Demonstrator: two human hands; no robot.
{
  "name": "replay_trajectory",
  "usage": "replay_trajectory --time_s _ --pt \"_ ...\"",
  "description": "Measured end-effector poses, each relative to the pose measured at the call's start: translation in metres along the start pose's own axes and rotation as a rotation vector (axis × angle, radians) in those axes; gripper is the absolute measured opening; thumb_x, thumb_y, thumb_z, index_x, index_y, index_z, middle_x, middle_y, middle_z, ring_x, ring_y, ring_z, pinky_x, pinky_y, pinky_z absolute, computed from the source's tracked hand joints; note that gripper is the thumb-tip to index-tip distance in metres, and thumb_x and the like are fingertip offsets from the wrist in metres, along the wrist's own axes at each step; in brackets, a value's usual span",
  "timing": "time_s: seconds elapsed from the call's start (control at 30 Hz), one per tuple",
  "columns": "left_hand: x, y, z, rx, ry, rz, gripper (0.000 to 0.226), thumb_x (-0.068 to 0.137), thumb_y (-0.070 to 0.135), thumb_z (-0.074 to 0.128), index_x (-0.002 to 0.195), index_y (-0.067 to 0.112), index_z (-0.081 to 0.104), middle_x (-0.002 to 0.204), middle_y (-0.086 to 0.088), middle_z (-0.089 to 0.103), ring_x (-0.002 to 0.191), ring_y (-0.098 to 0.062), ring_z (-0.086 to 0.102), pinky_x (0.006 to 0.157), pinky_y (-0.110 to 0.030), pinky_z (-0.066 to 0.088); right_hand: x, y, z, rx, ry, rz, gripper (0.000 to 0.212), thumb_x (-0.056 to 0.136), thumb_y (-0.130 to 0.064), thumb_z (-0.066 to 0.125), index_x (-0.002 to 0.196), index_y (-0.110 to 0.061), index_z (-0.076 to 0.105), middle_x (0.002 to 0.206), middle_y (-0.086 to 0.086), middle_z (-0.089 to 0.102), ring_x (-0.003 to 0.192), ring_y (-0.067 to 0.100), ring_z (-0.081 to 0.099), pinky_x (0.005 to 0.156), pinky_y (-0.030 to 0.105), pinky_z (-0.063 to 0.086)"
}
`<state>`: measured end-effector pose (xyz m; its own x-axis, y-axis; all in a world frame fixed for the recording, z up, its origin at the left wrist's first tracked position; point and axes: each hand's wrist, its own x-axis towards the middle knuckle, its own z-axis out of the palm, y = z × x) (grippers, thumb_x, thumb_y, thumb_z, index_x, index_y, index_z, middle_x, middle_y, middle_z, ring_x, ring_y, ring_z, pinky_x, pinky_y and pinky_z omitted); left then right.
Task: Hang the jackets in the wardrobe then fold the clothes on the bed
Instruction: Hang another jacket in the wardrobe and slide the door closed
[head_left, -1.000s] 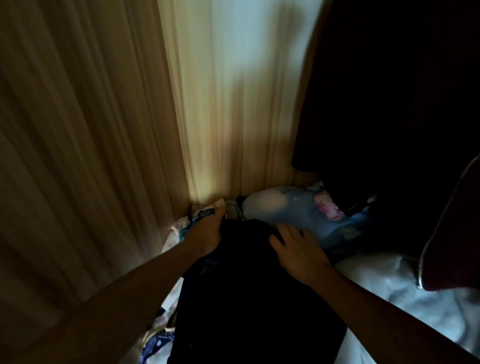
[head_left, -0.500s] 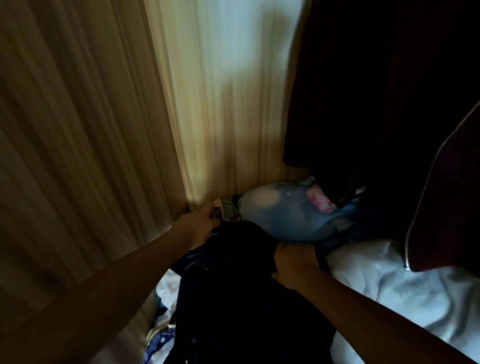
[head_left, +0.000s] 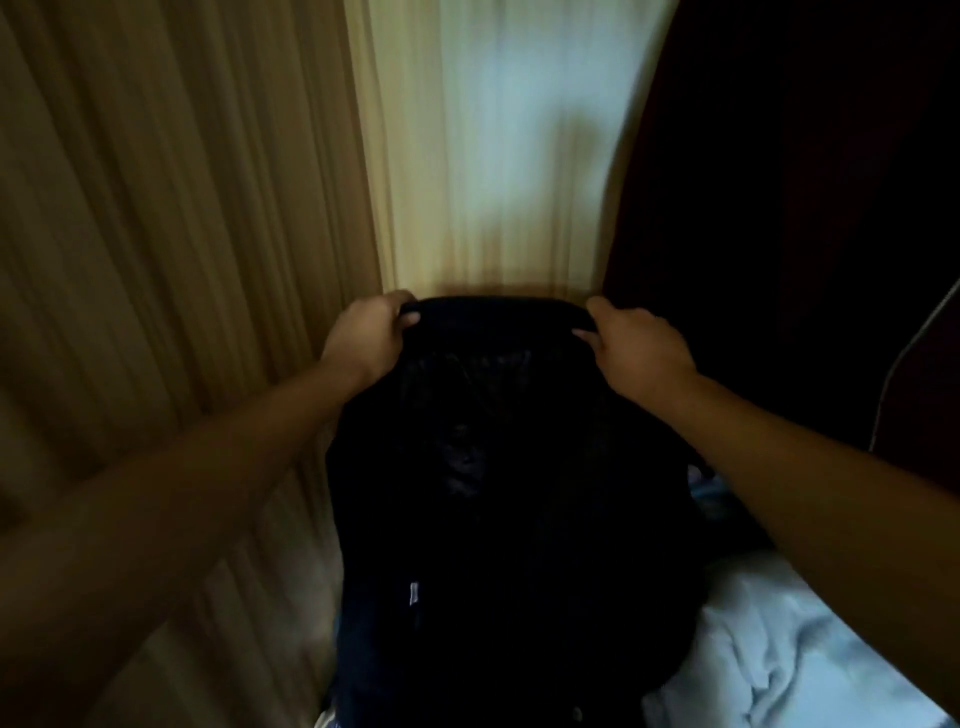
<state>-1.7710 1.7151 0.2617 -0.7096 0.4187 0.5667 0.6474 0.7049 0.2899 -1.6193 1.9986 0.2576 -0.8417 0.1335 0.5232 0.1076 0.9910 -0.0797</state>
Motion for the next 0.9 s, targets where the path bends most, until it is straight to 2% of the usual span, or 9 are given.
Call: replay_trajectory --time_s 0.1,0.17,0.33,0.43,0.53,0.6,0.7,0.8,0.9 --pt "0.033 0.015 -0.039 -0.033 0.045 0.024 0.02 0.104 0.021 0.049 0.115 0.012 0.064 0.11 -0.02 0.071 0.106 -0.035 0.066 0.085 -0.039 0.052 0.03 0.003 -0.044 -0.204 0.133 -0.098 0.05 0.101 -0.06 0.037 0.121 -0.016 0.049 0.099 0.021 0.065 0.084 0.039 0.065 0.057 0.035 0.037" --pt "0.053 0.029 -0.066 -0.038 0.063 0.072 0.02 0.105 0.022 0.046 0.118 0.013 0.059 0.111 -0.018 0.069 0.104 -0.033 0.064 0.083 -0.037 0.05 0.048 0.005 -0.071 -0.308 0.149 -0.123 0.059 0.099 -0.066 0.034 0.127 -0.016 0.047 0.102 0.02 0.065 0.085 0.038 0.064 0.058 0.036 0.036" --pt "0.092 0.074 -0.127 0.128 0.14 0.235 0.021 0.106 0.032 0.04 0.118 0.016 0.045 0.096 -0.02 0.064 0.08 -0.033 0.059 0.071 -0.042 0.05 0.075 0.02 -0.125 -0.451 0.227 -0.076 0.066 0.098 -0.068 0.03 0.134 -0.015 0.043 0.1 0.017 0.065 0.079 0.033 0.061 0.055 0.034 0.035" --pt "0.105 0.103 -0.147 0.244 0.17 0.319 0.023 0.105 0.039 0.04 0.118 0.02 0.042 0.089 -0.015 0.062 0.073 -0.031 0.055 0.065 -0.042 0.049 0.078 0.022 -0.14 -0.448 0.191 0.029 0.066 0.097 -0.066 0.039 0.138 -0.014 0.038 0.107 0.018 0.063 0.086 0.034 0.063 0.055 0.034 0.038" --pt "0.106 0.127 -0.137 0.179 0.152 0.351 0.021 0.103 0.04 0.046 0.112 0.021 0.045 0.084 -0.009 0.063 0.071 -0.026 0.055 0.063 -0.036 0.042 0.069 0.001 -0.136 -0.405 0.105 0.058 0.075 0.091 -0.052 0.059 0.147 -0.018 0.023 0.13 0.02 0.05 0.109 0.039 0.056 0.074 0.044 0.046" --pt "0.103 0.136 -0.118 0.056 0.087 0.328 0.02 0.1 0.035 0.056 0.108 0.017 0.052 0.086 -0.009 0.066 0.075 -0.025 0.058 0.065 -0.034 0.041 0.057 -0.025 -0.124 -0.386 0.213 -0.079 0.075 0.082 -0.044 0.058 0.144 -0.018 0.027 0.131 0.021 0.046 0.114 0.04 0.05 0.084 0.048 0.043" --pt "0.094 0.142 -0.088 -0.155 -0.142 0.3 0.01 0.095 0.012 0.063 0.103 0.005 0.062 0.091 -0.014 0.068 0.079 -0.021 0.058 0.071 -0.029 0.042 0.033 -0.065 -0.09 -0.372 0.488 -0.526 0.053 0.079 -0.032 0.047 0.127 -0.011 0.047 0.112 0.019 0.051 0.1 0.039 0.051 0.078 0.048 0.039" --pt "0.081 0.146 -0.065 -0.264 -0.263 0.28 0.014 0.095 0.011 0.066 0.103 -0.001 0.065 0.082 0.002 0.063 0.074 -0.009 0.056 0.069 -0.019 0.043 0.015 -0.087 -0.041 -0.504 0.42 -0.879 0.039 0.095 -0.019 0.041 0.131 -0.01 0.05 0.127 0.02 0.05 0.115 0.039 0.048 0.089 0.051 0.038" --pt "0.071 0.149 -0.051 -0.351 -0.32 0.237 0.017 0.097 0.017 0.065 0.105 0.002 0.066 0.08 0.01 0.062 0.066 0.005 0.055 0.061 -0.009 0.039 0.006 -0.091 -0.01 -0.65 0.295 -0.993 0.032 0.103 -0.021 0.042 0.132 -0.016 0.055 0.145 0.016 0.049 0.139 0.037 0.041 0.113 0.057 0.03"
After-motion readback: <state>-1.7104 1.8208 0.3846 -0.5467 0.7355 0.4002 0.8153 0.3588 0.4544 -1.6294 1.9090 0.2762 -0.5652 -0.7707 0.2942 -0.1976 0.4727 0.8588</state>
